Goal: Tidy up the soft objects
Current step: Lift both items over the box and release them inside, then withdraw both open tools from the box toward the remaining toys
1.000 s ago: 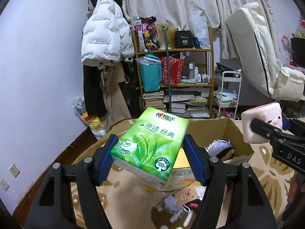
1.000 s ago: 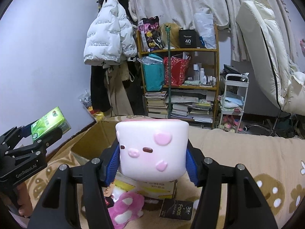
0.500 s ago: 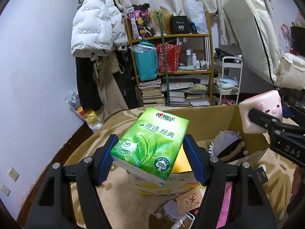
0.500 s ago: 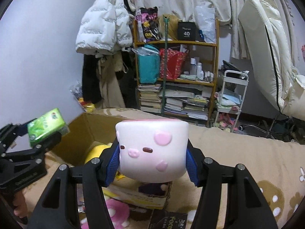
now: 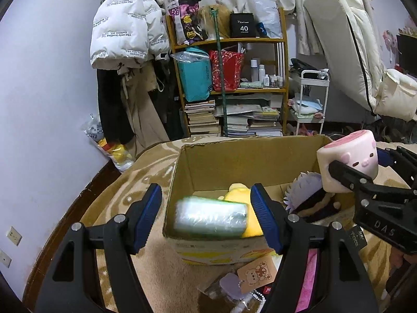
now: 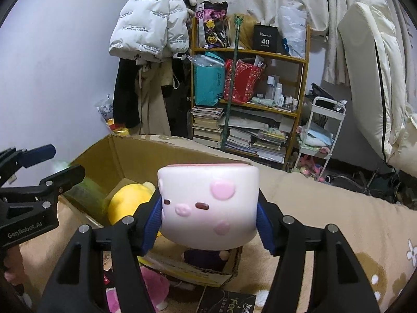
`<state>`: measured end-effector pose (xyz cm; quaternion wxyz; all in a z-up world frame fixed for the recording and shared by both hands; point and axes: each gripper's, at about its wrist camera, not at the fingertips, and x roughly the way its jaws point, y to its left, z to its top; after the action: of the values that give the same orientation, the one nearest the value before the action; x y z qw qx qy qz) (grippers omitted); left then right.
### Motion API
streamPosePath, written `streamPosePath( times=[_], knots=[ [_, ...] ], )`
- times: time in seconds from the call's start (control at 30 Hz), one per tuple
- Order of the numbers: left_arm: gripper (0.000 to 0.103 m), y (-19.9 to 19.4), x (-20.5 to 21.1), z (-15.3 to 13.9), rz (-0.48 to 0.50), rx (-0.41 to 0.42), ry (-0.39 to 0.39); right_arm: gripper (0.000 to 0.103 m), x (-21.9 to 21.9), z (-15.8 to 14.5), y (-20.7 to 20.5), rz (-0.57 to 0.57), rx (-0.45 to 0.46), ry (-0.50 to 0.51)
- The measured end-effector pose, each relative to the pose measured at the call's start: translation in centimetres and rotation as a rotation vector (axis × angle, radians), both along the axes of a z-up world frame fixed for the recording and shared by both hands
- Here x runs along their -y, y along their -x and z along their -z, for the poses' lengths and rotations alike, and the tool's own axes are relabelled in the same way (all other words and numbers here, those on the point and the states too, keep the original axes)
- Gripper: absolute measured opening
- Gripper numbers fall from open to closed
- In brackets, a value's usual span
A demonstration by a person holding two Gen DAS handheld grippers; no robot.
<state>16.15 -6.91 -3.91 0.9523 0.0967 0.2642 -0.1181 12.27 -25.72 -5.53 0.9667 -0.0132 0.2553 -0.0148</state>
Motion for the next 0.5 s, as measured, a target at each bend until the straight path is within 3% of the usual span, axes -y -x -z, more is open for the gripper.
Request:
streamPosePath(
  times=[0.17, 0.3, 0.37, 0.5],
  knots=[
    [0.074, 0.1, 0.0, 0.2, -0.017, -0.011, -0.014, 0.073, -0.4, 0.0, 0.2, -0.026, -0.01, -0.003],
    [0.076, 0.5, -0.5, 0.1, -0.03, -0.006, -0.009, 0.092, -0.8, -0.3, 0.7, -0.039, 0.002, 0.0],
    [0.085, 0.8, -1.0, -0.2, -0.044, 0.001, -0.002, 0.092, -1.1, -0.6, 1.2, -0.039, 0.019, 0.006],
    [0.088, 1.5, -2.0, -0.9, -0.072, 0.013, 0.017, 0.098, -1.3, -1.1, 1.8, -0.033, 0.02, 0.011]
  ],
)
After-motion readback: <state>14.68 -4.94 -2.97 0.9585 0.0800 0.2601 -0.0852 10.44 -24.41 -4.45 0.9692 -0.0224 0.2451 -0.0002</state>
